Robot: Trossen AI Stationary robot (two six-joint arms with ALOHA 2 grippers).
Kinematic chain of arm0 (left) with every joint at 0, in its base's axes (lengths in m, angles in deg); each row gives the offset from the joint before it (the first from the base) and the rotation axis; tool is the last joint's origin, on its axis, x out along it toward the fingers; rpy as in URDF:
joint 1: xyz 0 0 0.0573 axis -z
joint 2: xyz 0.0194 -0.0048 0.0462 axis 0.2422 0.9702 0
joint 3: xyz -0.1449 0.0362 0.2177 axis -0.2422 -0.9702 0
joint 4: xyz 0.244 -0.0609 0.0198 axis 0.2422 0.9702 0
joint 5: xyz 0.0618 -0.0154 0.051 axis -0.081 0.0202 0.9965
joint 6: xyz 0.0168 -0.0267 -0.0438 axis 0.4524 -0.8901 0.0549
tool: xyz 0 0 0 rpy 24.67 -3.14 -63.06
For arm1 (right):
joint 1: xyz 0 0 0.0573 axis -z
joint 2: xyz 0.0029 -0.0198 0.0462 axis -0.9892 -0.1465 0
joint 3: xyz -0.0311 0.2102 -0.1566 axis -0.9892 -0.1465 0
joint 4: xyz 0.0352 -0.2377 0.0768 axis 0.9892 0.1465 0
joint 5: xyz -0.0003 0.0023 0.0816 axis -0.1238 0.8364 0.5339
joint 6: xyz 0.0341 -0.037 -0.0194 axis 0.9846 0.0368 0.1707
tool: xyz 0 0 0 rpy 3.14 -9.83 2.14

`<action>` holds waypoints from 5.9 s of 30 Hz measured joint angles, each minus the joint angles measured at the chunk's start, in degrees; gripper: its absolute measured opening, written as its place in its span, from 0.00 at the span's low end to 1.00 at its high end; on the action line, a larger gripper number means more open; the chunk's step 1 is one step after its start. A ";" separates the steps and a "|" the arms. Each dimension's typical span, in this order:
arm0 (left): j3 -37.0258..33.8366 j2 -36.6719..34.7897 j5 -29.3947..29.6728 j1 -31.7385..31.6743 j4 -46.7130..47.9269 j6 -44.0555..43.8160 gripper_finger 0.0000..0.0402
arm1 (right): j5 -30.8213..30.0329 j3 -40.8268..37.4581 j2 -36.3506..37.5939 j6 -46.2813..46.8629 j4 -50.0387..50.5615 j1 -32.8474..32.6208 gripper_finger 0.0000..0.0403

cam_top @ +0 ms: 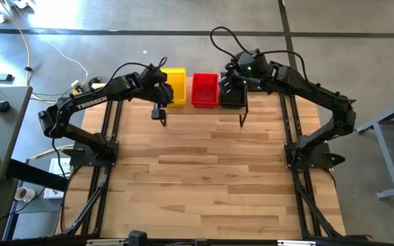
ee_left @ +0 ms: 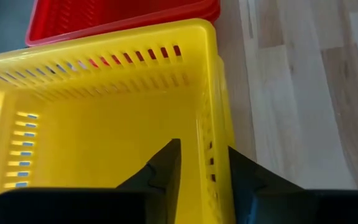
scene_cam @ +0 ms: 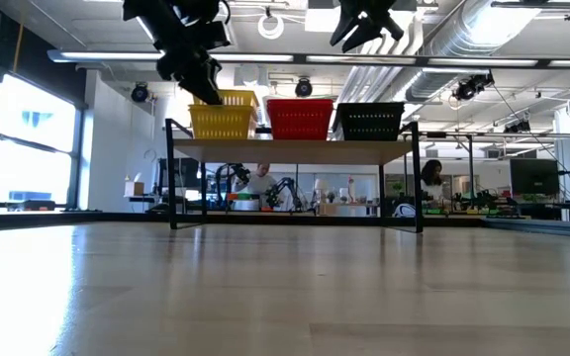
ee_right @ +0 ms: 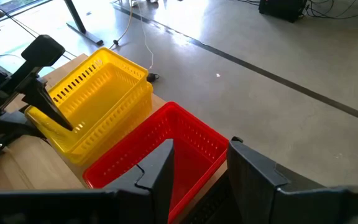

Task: Stack baskets on shelf by color
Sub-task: Stack the yellow bin on the stacked yellow bins on the shelf, then return to Home Position

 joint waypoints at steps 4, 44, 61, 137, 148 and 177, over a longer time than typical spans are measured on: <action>0.00 0.00 0.08 0.00 -0.24 0.42 0.24 | 0.00 0.00 0.00 0.17 -0.01 0.00 0.33; 6.27 -0.04 0.86 -0.26 10.87 0.85 0.22 | -0.04 0.00 -0.02 0.17 -0.04 -0.01 0.33; 6.29 -0.06 5.04 -0.15 13.55 -1.35 0.22 | -0.04 0.00 -0.02 0.20 -0.04 0.00 0.33; -58.97 -62.80 5.33 31.08 -42.78 -52.91 0.22 | -3.63 -31.95 7.52 13.39 -11.13 -26.63 0.33; -67.42 -66.04 6.80 31.06 -49.46 -54.98 0.22 | -6.42 -52.43 29.14 18.07 -29.88 -26.64 0.33; -68.13 -65.85 10.08 28.13 -50.29 -54.73 0.22 | -2.77 -87.74 75.00 8.59 -35.67 -26.67 0.33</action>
